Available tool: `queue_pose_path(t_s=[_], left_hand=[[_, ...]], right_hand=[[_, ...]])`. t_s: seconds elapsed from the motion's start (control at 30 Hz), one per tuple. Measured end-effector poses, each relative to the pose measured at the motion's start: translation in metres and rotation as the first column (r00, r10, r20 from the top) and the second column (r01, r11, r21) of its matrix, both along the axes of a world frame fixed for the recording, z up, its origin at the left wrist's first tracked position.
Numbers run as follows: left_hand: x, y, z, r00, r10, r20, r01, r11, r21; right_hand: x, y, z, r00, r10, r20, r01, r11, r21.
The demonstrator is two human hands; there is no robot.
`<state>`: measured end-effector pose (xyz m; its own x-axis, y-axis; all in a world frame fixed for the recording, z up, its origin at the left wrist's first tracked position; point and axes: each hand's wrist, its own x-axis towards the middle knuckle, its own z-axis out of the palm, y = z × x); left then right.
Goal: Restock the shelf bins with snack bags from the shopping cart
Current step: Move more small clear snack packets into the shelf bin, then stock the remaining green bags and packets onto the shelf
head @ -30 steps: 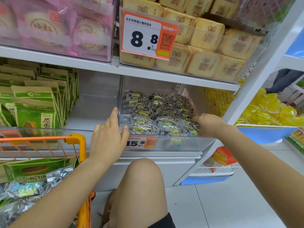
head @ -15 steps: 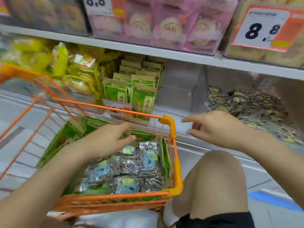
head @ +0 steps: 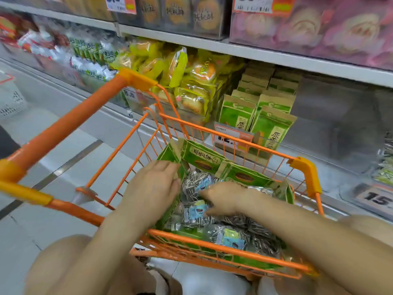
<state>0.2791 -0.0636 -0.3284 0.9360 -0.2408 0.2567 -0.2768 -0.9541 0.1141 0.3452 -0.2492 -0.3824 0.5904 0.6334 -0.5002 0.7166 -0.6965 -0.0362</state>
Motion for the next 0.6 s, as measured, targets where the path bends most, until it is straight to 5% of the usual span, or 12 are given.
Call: queue_pose_path(t_s=[0.3,0.43,0.6], left_hand=[[0.000,-0.004,0.001,0.968,0.241,-0.070,-0.247,0.965,-0.089],[-0.005,-0.006,0.004,0.908,0.379,-0.181,-0.362,0.924,0.120],[-0.011,-0.009,0.000,0.881,0.399,-0.255,-0.328,0.902,0.280]], right_hand=[[-0.002,0.006,-0.019,0.993,-0.114,-0.037,0.117,0.988,0.102],[0.003,0.002,-0.010,0.992,-0.127,-0.017,0.128,0.970,0.209],[0.015,-0.011,0.015,0.933,-0.278,-0.230,0.348,0.864,0.364]])
